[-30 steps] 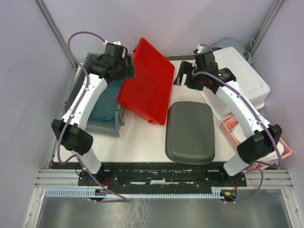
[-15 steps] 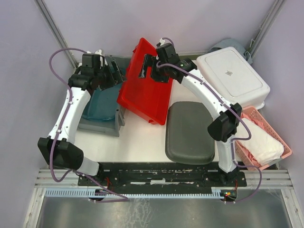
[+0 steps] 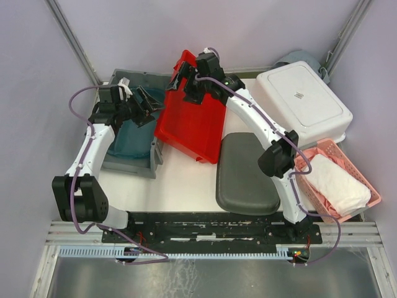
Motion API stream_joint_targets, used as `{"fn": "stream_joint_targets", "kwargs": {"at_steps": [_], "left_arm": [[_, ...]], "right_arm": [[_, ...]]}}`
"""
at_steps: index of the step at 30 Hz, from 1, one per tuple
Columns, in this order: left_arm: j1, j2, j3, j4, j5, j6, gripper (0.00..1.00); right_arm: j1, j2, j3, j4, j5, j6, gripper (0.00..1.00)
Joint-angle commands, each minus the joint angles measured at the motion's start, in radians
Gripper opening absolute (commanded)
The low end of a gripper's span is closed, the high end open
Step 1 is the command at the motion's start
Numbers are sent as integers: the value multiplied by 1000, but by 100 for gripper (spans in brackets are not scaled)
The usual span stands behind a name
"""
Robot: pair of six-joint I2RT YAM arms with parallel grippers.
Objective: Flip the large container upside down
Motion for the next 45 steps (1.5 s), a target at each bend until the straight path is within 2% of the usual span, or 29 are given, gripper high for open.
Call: {"fn": "stream_joint_targets", "kwargs": {"at_steps": [1, 7, 15, 17, 19, 22, 23, 24, 27, 30, 35, 39, 45], "left_arm": [[2, -22, -24, 188, 172, -103, 84], [2, -6, -44, 248, 244, -139, 82], [2, -34, -43, 276, 286, -152, 81], [3, -37, -37, 273, 291, -154, 81], [2, -40, -28, 270, 293, -156, 81], [2, -51, -5, 258, 296, -158, 83], [3, -54, 8, 245, 296, -151, 84], [4, -55, 26, 224, 296, -135, 85], [30, -65, 82, 160, 292, -103, 87], [42, -80, 104, 148, 259, -107, 87], [39, -132, 64, 199, 190, -147, 88], [40, -130, 100, 176, 167, -132, 89], [41, -130, 85, 207, 160, -145, 89]], "right_arm": [[5, 62, 90, 49, -22, 93, 85], [19, 90, 76, 59, -1, 110, 62], [39, 161, 157, 42, 12, 118, 59], [48, 168, 159, 52, 12, 119, 55], [49, 165, 159, 59, 4, 122, 45], [47, 125, 138, 81, -1, 122, 20], [45, 111, 122, 95, -4, 124, 9], [42, 86, 111, 109, -9, 123, 3], [20, 43, 99, 165, -57, 130, 2], [-26, 25, 49, 377, -171, 216, 2], [-90, 153, 214, 580, -330, 358, 2], [-124, 108, 28, 897, -393, 491, 2], [-193, 3, -261, 1244, -441, 626, 2]]}}
